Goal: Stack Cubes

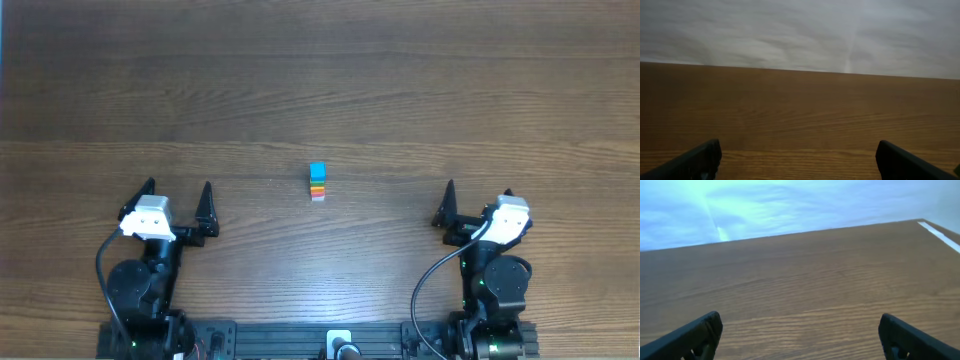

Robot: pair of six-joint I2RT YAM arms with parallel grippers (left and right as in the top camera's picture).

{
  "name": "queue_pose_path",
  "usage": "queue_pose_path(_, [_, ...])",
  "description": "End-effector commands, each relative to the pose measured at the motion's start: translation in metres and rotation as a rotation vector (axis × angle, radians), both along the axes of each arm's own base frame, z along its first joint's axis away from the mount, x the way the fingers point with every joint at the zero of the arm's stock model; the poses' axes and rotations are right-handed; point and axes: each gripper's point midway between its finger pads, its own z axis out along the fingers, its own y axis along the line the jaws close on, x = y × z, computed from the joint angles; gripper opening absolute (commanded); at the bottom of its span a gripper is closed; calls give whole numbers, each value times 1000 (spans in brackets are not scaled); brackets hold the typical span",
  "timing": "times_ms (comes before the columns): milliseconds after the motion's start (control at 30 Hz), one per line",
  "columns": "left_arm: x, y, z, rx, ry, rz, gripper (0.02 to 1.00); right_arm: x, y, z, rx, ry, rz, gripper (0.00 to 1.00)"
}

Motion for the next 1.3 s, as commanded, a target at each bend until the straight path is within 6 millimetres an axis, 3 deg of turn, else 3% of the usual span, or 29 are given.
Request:
queue_pose_path(33, [0,-1,-1,14,-1,-3,1000,2,6,-2,-44,-5,42,993])
queue_pose_path(1300, [0,-1,-1,14,-1,-3,1000,5,5,0,-44,-53,34,991])
